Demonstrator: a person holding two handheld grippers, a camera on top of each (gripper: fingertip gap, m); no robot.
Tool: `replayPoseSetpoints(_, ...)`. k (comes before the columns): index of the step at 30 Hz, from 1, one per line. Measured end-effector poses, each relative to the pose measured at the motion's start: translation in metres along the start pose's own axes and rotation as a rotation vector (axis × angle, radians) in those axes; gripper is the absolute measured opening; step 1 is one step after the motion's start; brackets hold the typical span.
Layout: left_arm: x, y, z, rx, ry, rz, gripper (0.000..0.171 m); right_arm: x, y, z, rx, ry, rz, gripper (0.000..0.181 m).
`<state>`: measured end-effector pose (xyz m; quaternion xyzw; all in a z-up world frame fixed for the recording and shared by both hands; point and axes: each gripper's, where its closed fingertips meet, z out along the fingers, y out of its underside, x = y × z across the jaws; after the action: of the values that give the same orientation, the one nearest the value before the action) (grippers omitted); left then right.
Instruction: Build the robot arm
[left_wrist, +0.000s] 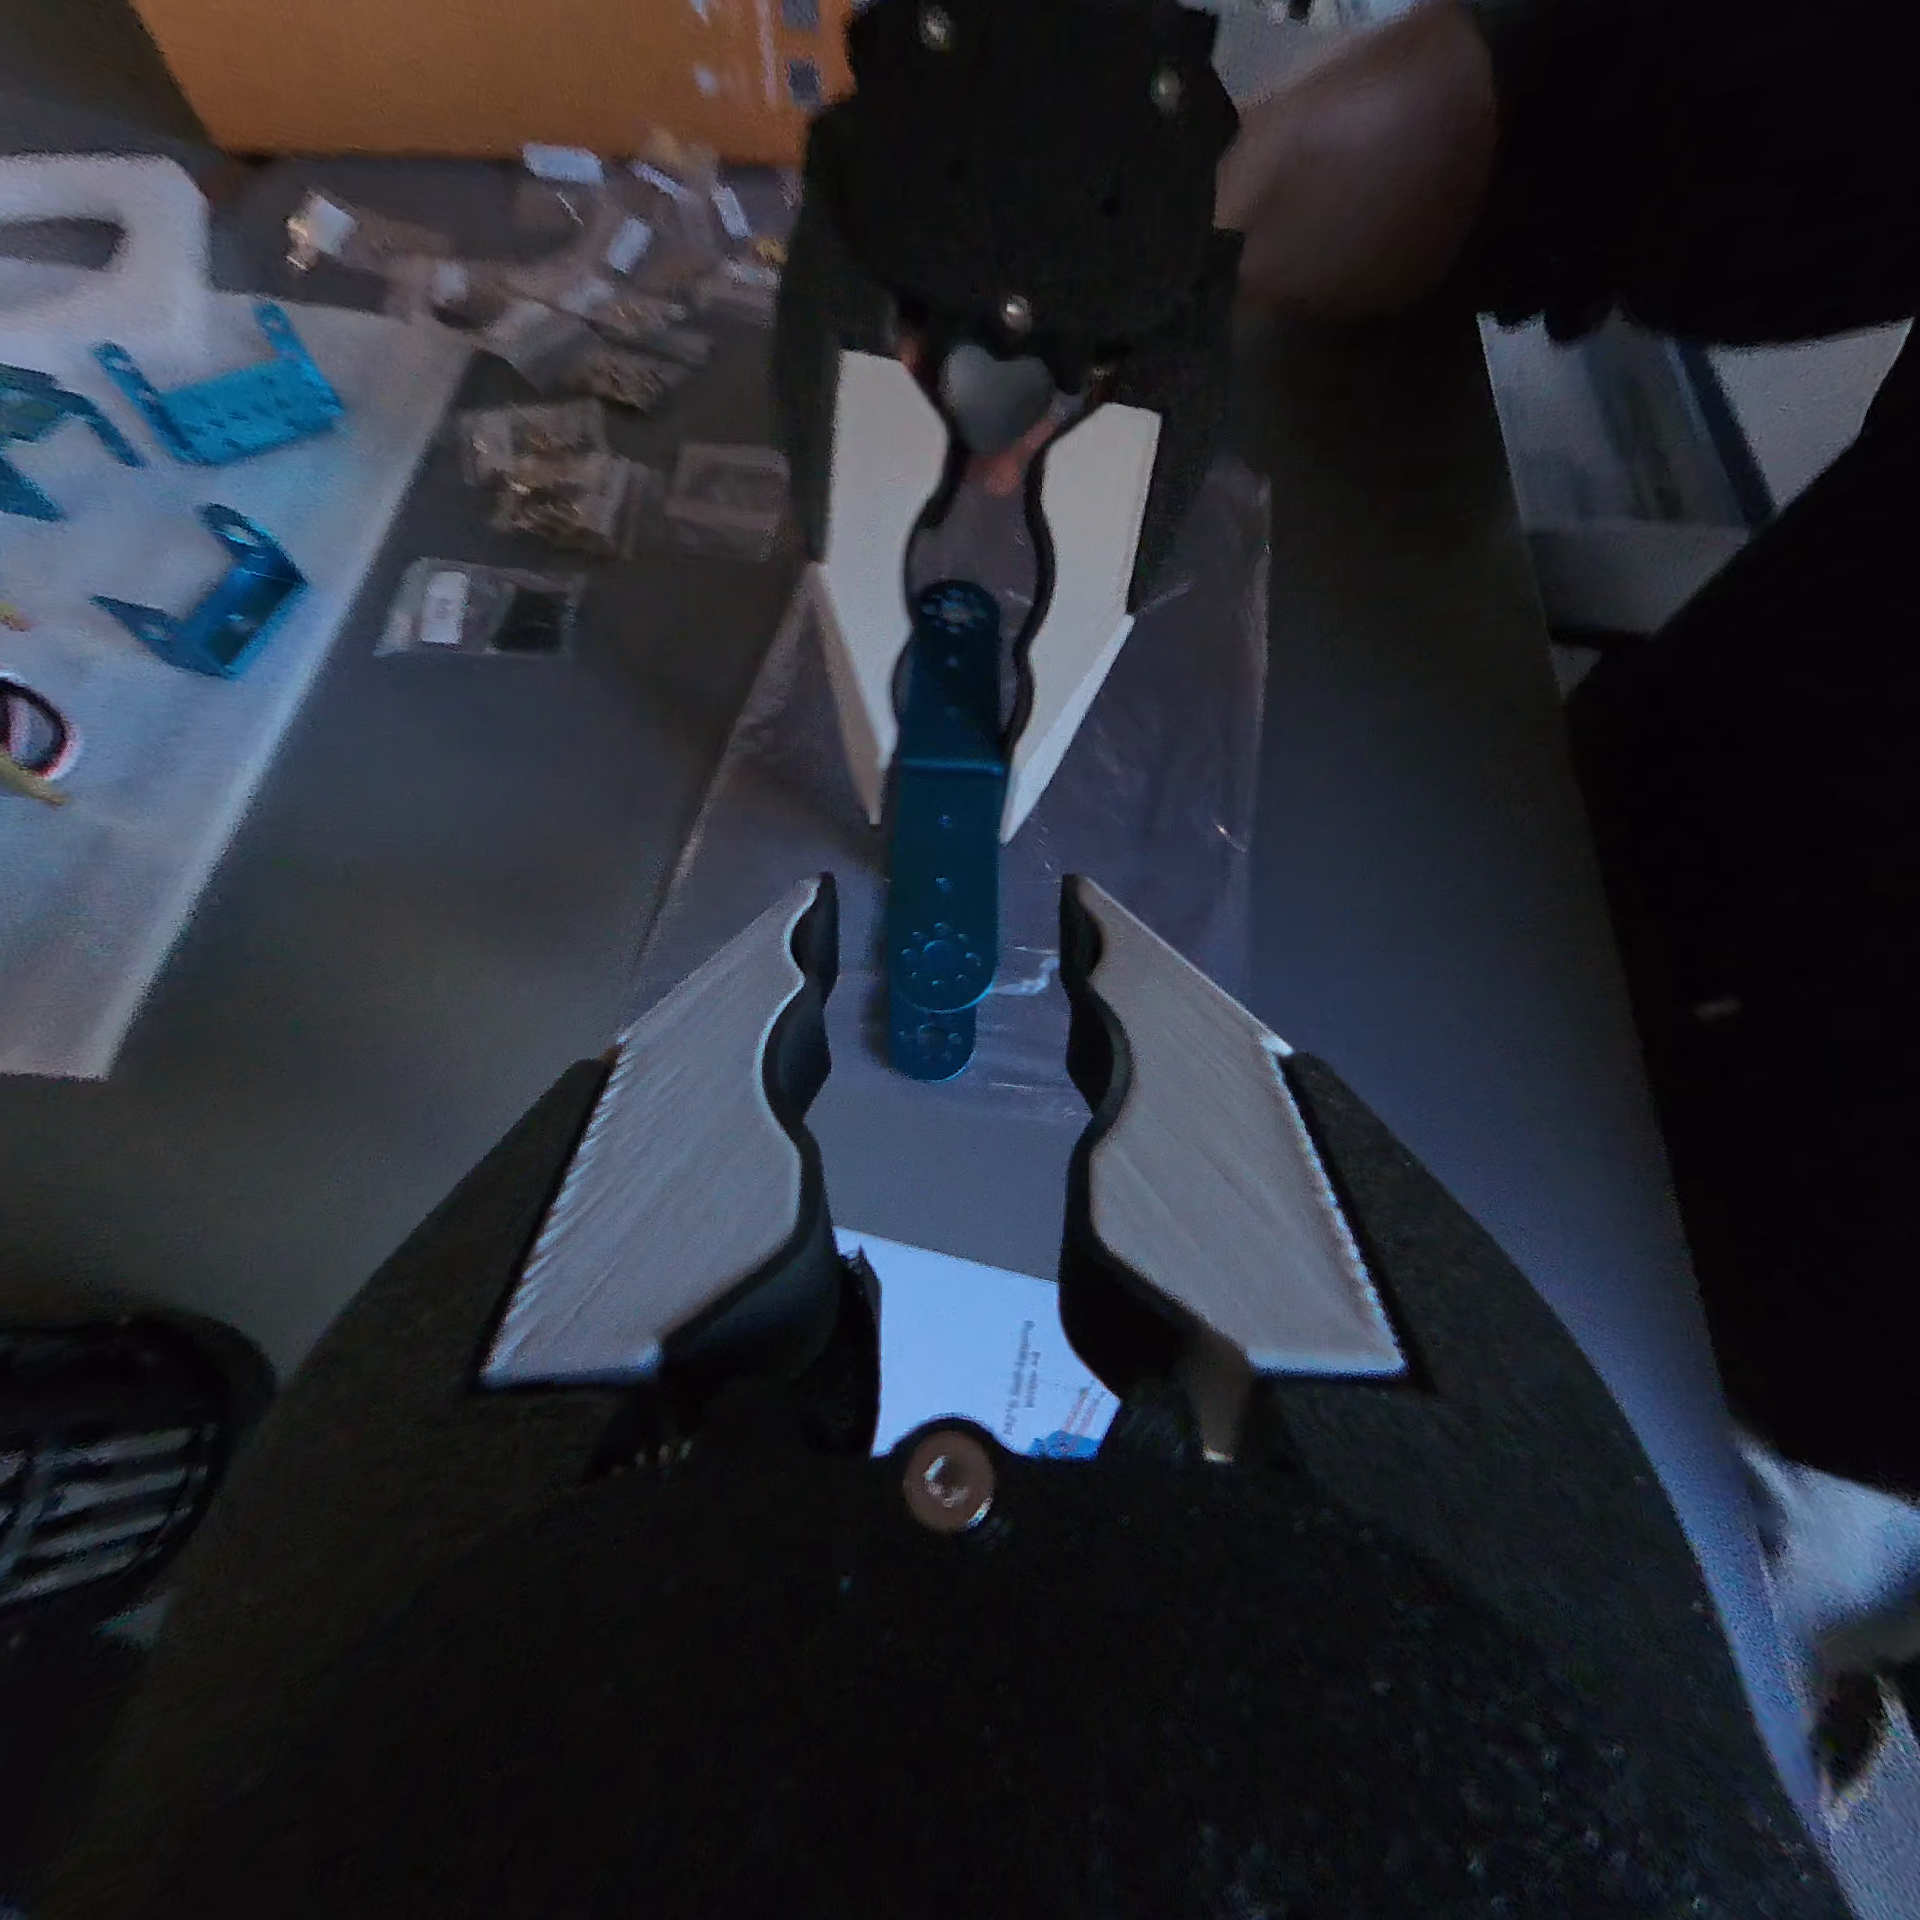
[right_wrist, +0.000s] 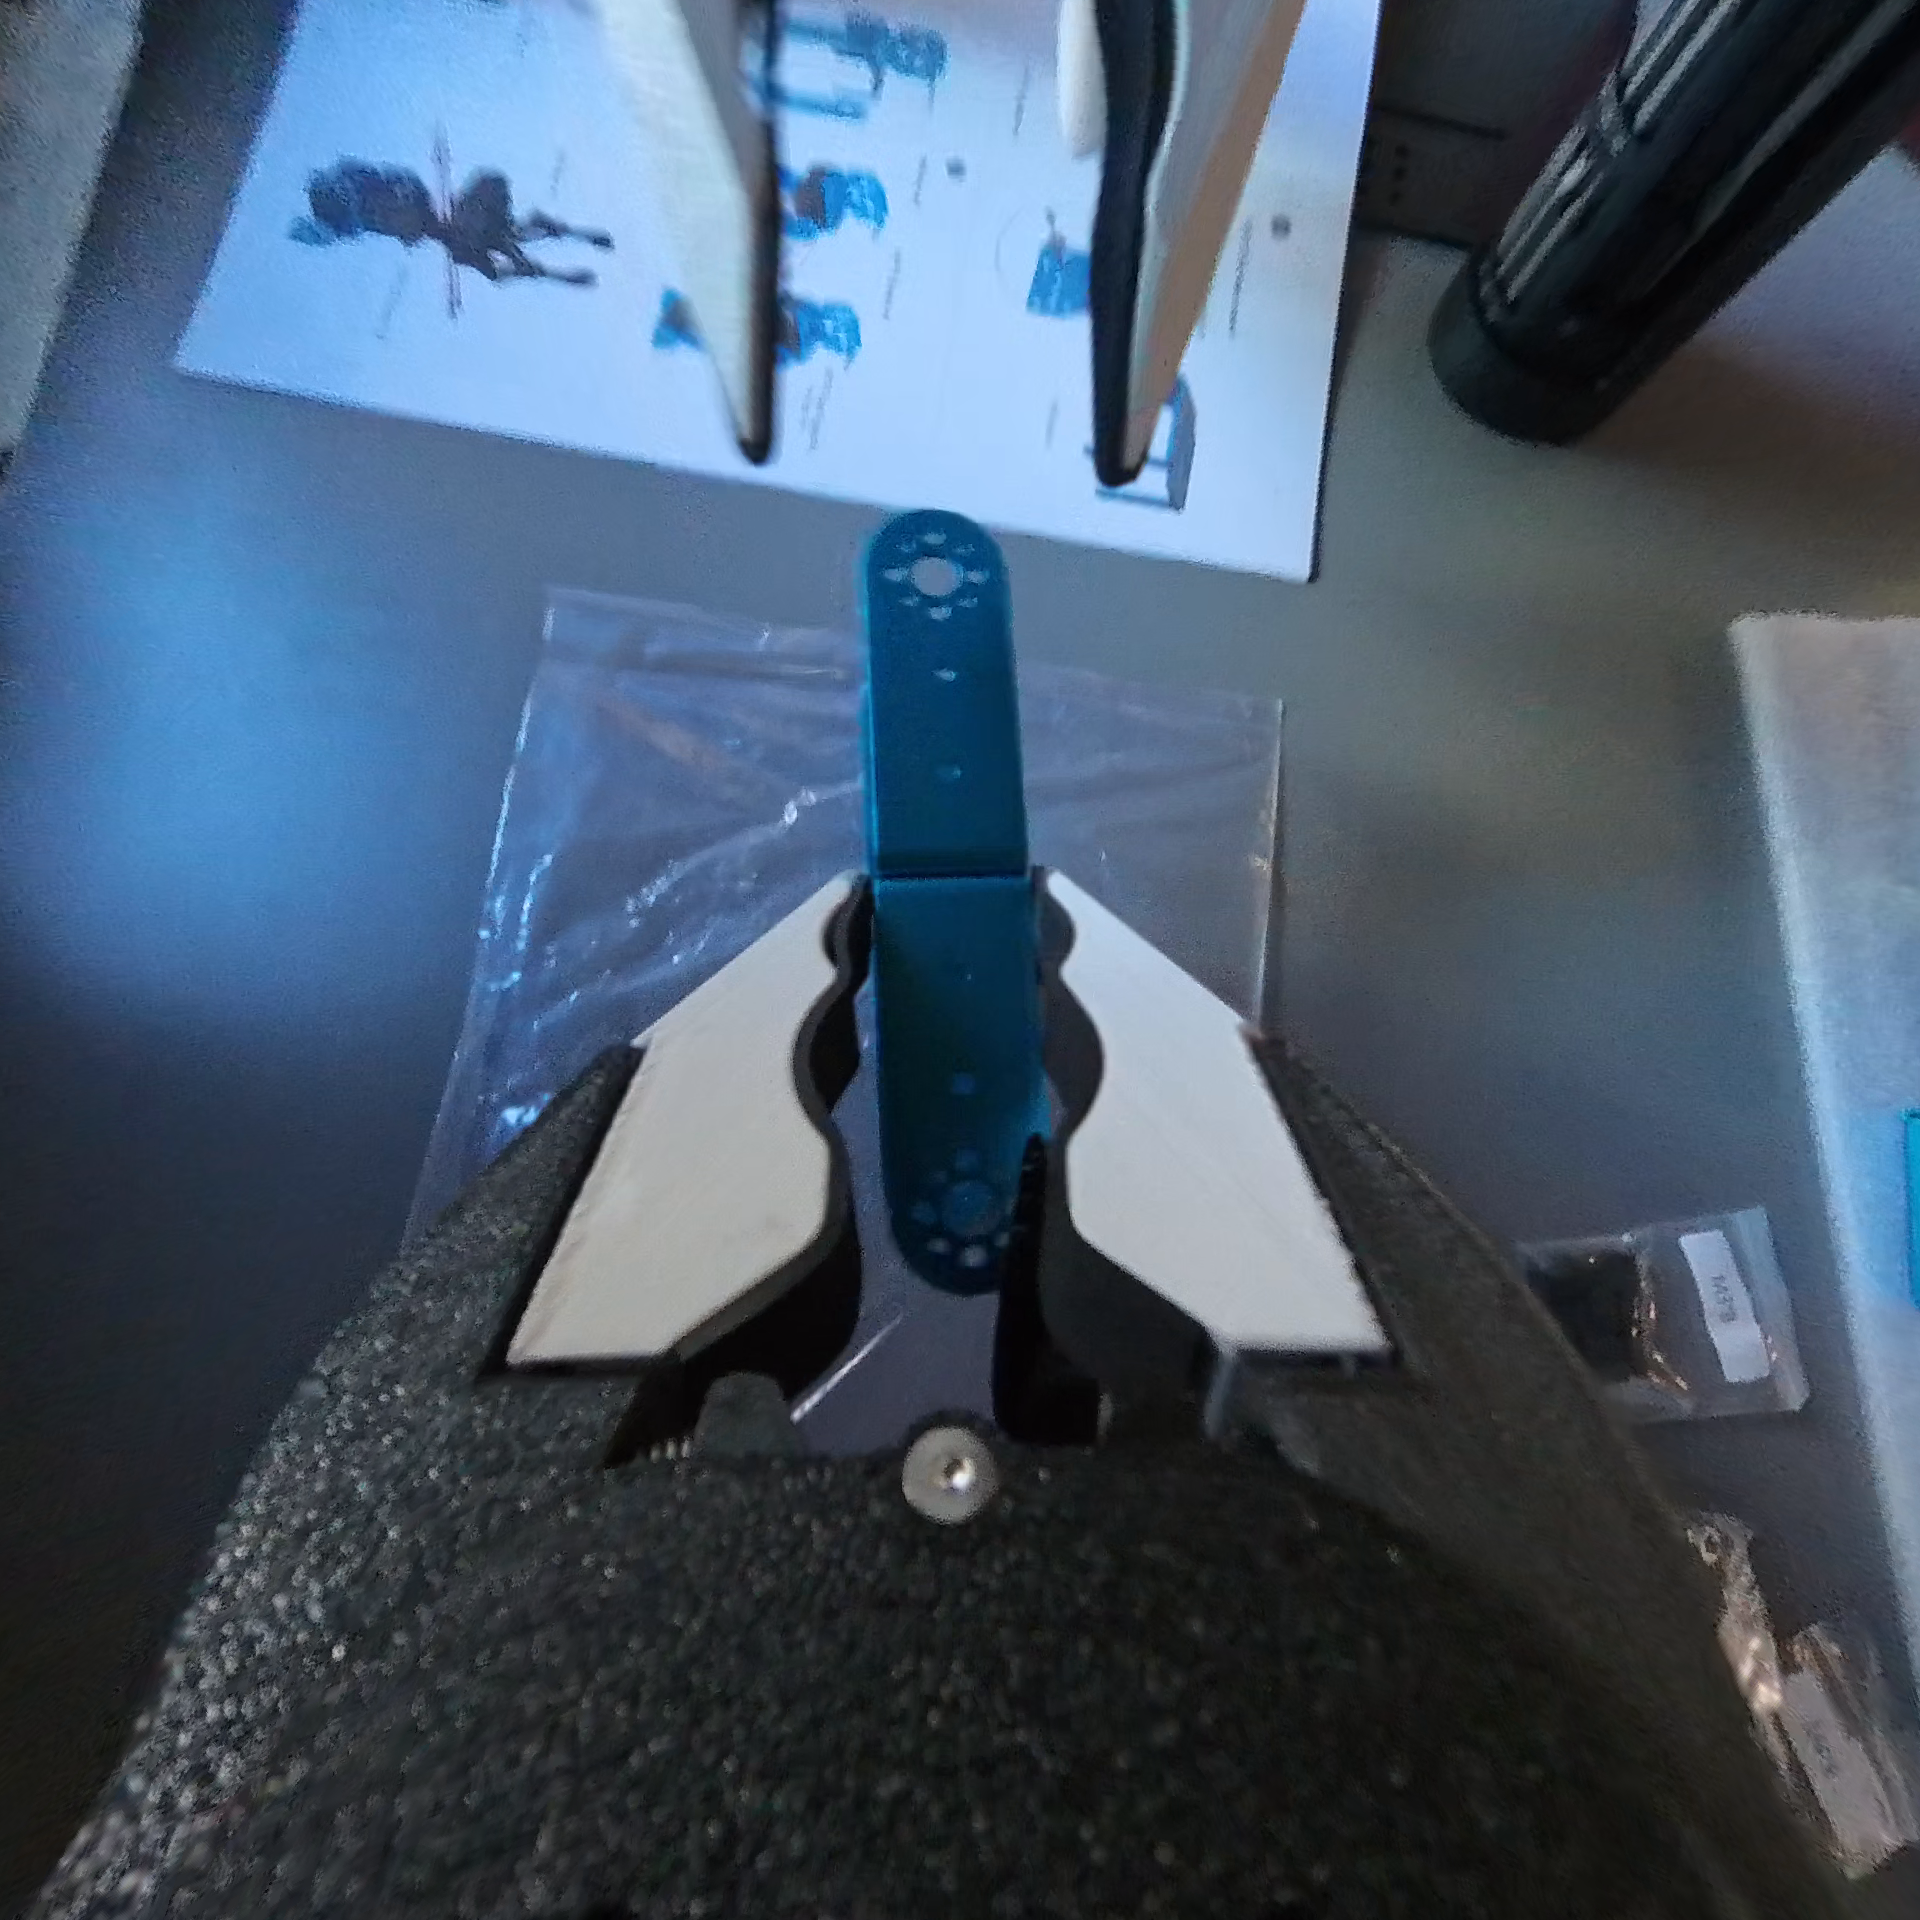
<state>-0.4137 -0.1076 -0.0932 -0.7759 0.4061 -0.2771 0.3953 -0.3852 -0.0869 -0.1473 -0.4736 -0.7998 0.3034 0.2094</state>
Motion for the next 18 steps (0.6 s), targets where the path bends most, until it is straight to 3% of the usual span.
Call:
replayPoseSetpoints(5,-0.023,-0.023,-0.032,0.252,-0.074,-0.031,0.026,0.011,-0.016,-0.021,0.174,-0.137,0.176,0.026)
replayPoseSetpoints(9,-0.011,-0.041,-0.041,0.412,-0.040,0.017,0.017,0.017,-0.025,-0.050,0.360,-0.306,0.328,0.027)
replayPoseSetpoints(14,-0.003,-0.038,-0.006,0.372,0.025,-0.102,0.060,0.029,-0.036,-0.077,0.546,-0.368,0.460,0.025)
replayPoseSetpoints(18,-0.004,-0.040,0.023,0.381,0.033,-0.220,0.066,0.032,-0.047,-0.084,0.622,-0.329,0.456,0.025)
